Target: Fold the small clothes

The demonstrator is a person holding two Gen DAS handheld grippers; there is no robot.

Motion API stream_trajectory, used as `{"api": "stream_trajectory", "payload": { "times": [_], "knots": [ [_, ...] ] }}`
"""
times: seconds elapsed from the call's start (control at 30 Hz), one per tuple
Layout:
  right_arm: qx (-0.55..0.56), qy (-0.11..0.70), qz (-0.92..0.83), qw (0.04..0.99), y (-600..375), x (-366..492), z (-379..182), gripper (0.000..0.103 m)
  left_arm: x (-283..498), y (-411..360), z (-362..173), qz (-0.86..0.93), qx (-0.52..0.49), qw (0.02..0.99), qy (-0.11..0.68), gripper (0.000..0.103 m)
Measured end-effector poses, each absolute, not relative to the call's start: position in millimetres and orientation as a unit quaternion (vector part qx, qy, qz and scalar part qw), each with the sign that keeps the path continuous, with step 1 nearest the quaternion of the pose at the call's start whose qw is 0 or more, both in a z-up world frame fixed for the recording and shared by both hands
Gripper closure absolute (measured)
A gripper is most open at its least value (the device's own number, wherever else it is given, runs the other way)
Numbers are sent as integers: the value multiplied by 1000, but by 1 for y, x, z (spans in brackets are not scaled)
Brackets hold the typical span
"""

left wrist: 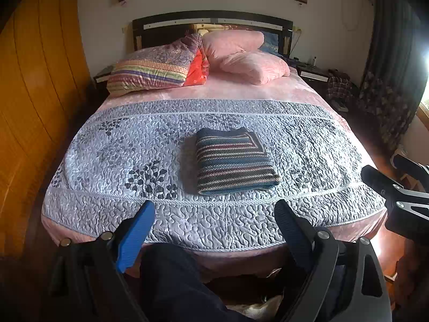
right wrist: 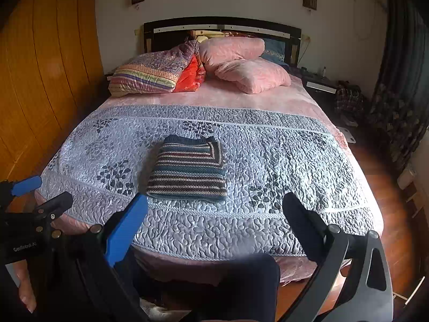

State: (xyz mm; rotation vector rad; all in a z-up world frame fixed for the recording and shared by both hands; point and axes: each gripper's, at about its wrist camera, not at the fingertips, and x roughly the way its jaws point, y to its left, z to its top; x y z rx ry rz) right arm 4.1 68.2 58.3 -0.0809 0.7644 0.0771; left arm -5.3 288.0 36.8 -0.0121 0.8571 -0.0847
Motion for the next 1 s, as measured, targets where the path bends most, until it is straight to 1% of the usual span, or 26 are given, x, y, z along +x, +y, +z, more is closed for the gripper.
{"api": "stream_trajectory", "payload": {
  "times": [1.0],
  "knots": [
    [-39, 381, 38, 923, 69, 9, 49, 3, 0, 287, 25, -42, -7, 903, 427, 12]
  ]
}}
